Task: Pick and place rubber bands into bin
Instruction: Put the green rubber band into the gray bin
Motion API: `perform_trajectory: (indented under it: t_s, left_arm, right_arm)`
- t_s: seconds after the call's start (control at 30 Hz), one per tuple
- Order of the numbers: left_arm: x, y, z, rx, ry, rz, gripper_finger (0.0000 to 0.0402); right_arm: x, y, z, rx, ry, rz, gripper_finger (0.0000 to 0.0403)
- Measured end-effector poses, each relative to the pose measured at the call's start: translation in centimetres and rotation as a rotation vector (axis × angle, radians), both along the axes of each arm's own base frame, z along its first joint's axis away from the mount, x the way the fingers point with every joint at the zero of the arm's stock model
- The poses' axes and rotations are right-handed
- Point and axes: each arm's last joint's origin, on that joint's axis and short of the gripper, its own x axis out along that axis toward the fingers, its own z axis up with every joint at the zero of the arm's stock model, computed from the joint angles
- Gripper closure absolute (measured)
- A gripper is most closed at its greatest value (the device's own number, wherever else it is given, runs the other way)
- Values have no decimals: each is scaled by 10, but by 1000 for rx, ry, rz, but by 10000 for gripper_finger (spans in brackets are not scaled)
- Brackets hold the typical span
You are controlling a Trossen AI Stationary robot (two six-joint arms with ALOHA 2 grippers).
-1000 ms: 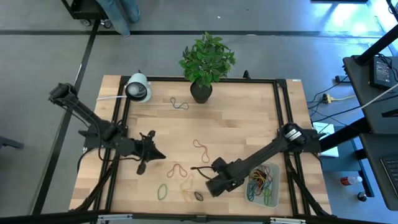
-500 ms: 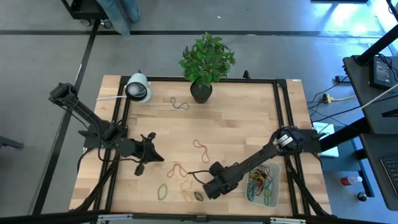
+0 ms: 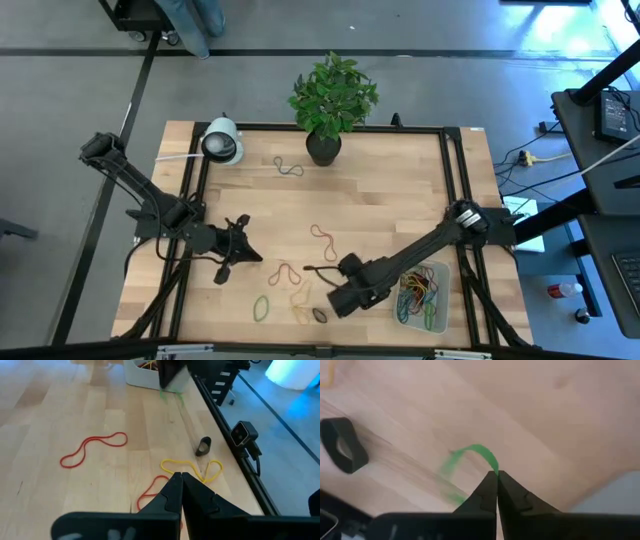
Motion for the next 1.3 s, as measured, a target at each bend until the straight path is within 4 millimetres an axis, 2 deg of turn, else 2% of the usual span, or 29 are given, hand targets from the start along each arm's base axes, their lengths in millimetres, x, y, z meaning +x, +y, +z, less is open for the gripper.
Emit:
perform_trajectory:
  t_s: [0.1, 0.2, 0.33, 0.43, 0.6, 0.77, 0.93, 1.1, 1.3]
  left_arm:
    - [0, 0, 0, 1, 0, -1, 399]
    - [0, 0, 0, 2, 1, -1, 398]
    - [0, 0, -1, 3, 8, -6, 398]
    - [-1, 0, -2, 1, 27, -28, 398]
    - [-2, 0, -3, 6, 43, -24, 397]
    - [-2, 1, -3, 22, 36, -4, 397]
    - [-1, 1, -3, 22, 33, 7, 397]
    - [-1, 3, -3, 43, 13, 57, 390]
    - [0, 3, -1, 28, -11, 111, 370]
  right_arm:
    - [-11, -6, 34, -26, -7, 5, 400]
    - [-33, -8, 64, -38, 5, 22, 401]
    - [-71, -8, 91, -63, 42, -38, 401]
    - [-97, -6, 97, -60, 31, -84, 402]
    - [-134, -4, 84, -43, 129, -187, 402]
    - [-158, -5, 59, -21, 104, -246, 403]
    - [-171, -15, 22, 41, 57, -279, 403]
    - [-184, -28, -10, 19, 103, -341, 400]
    - [-191, -35, -18, 10, 130, -329, 371]
